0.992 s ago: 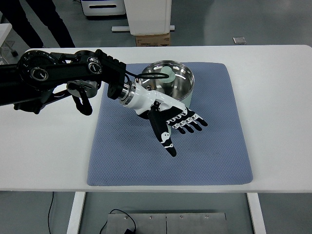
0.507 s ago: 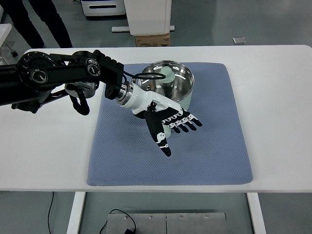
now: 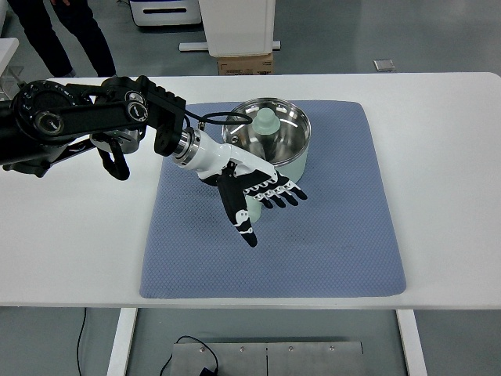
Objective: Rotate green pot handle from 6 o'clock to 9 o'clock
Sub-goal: 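Push the pan handle with the left hand, rotating it toward the left arm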
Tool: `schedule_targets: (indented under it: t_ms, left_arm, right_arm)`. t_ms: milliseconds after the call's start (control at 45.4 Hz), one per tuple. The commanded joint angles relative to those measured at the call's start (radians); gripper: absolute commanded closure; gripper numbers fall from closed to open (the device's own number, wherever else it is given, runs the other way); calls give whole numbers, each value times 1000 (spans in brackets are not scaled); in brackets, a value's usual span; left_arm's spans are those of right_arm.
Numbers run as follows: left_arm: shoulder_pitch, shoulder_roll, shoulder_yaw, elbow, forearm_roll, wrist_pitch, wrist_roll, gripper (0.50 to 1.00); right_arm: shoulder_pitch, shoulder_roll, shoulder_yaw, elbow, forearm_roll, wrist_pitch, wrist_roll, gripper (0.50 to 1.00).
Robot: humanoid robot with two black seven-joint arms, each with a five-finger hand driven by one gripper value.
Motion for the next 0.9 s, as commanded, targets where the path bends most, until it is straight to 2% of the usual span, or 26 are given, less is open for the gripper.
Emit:
schedule_targets:
  t_ms: [0, 882]
  left_arm:
    - [-5, 9, 1, 0, 6, 0, 4, 500]
    - [-44, 101, 66, -6, 48, 0, 4, 500]
  right_arm:
    - [0, 0, 1, -1, 0, 0, 0, 500]
    - [0, 0, 1, -1, 0, 0, 0, 500]
